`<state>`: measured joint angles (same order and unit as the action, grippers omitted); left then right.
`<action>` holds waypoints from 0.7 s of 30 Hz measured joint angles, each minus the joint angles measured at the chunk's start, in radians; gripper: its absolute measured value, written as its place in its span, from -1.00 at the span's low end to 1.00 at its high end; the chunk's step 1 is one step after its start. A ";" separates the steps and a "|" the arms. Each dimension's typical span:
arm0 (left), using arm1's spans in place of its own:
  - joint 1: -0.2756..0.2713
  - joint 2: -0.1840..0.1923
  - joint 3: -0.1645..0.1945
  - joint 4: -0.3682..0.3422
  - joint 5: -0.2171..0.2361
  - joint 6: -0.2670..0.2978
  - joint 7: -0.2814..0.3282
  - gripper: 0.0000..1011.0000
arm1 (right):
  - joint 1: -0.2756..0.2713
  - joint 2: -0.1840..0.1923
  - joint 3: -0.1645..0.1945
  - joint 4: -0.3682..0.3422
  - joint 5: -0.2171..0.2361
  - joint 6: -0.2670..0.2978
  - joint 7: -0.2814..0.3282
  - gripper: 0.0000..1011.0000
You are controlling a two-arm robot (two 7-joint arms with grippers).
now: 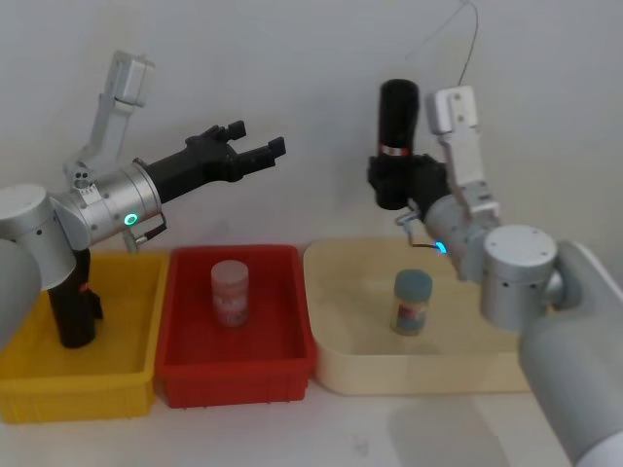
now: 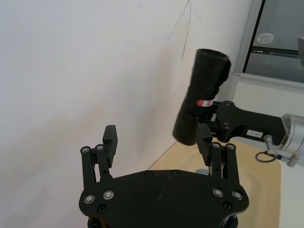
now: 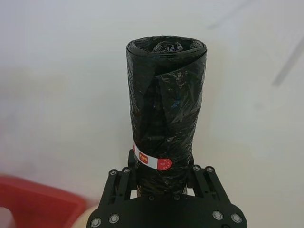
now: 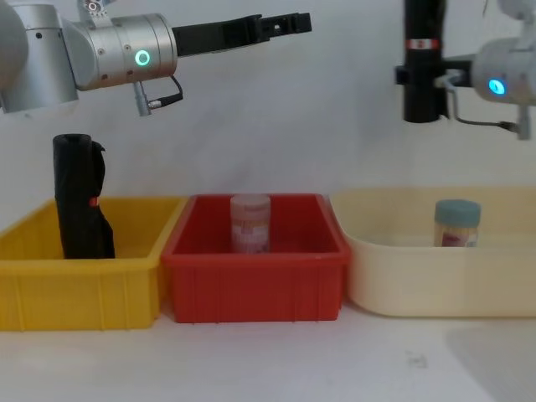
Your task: Pick up the garbage bag with the one hand and transfer it to the other hand.
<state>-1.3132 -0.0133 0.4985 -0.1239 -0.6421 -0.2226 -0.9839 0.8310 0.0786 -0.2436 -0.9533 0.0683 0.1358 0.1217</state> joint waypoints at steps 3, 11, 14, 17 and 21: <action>0.000 0.000 0.000 0.000 0.000 0.000 0.000 0.98 | -0.032 0.022 0.014 -0.050 0.003 0.021 -0.002 0.06; 0.000 0.000 0.000 0.000 0.000 0.000 0.000 0.98 | -0.083 0.061 0.034 -0.125 0.004 0.065 0.000 0.06; 0.000 0.000 0.000 0.000 0.000 0.000 0.000 0.98 | -0.092 0.069 0.038 -0.137 0.002 0.074 0.004 0.06; 0.000 0.000 0.000 0.000 0.000 0.000 0.000 0.98 | -0.099 0.075 0.040 -0.145 0.001 0.080 0.006 0.06; 0.000 0.000 0.000 0.000 0.000 0.000 0.000 0.98 | -0.106 0.081 0.042 -0.154 -0.002 0.086 0.008 0.17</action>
<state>-1.3132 -0.0133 0.4985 -0.1240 -0.6421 -0.2226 -0.9840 0.7253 0.1594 -0.2013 -1.1074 0.0666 0.2219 0.1301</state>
